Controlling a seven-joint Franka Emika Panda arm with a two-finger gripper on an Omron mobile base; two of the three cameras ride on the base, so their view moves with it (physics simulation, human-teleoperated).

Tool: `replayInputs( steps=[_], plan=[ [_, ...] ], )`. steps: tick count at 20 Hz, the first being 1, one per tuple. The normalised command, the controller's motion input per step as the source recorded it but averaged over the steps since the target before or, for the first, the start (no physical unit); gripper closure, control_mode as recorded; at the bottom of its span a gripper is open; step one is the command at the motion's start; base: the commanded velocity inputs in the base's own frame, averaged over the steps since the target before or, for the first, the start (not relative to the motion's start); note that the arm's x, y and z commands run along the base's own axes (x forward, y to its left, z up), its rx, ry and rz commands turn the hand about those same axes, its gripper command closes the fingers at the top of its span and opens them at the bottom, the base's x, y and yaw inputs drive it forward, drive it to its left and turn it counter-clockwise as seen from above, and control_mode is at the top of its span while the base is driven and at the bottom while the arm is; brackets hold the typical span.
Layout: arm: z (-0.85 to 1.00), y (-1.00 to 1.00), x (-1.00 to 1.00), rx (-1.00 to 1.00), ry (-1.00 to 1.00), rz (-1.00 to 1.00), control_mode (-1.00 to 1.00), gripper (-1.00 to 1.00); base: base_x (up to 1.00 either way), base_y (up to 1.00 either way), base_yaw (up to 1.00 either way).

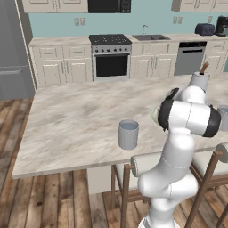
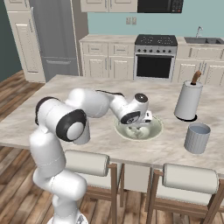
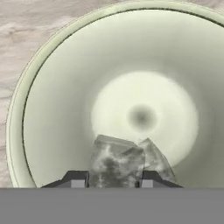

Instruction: There are four ice cubes in the ice bowl. Place two ice cubes in each glass of water.

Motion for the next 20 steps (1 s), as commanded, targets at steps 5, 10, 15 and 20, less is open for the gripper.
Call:
replayInputs(
  steps=[5,10,15,20],
  plan=[
    [0.38,0.30,-0.01,0.01,0.00,0.00,-1.00,1.00,0.00,0.00,0.00],
    [0.46,0.25,0.00,0.00,0.00,0.00,-1.00,1.00,0.00,0.00,0.00],
    [0.57,0.17,-0.28,0.00,0.00,0.00,-1.00,1.00,0.00,0.00,0.00],
    [0.33,0.40,-0.58,0.00,0.00,0.01,-1.00,1.00,0.00,0.00,0.00]
  ],
)
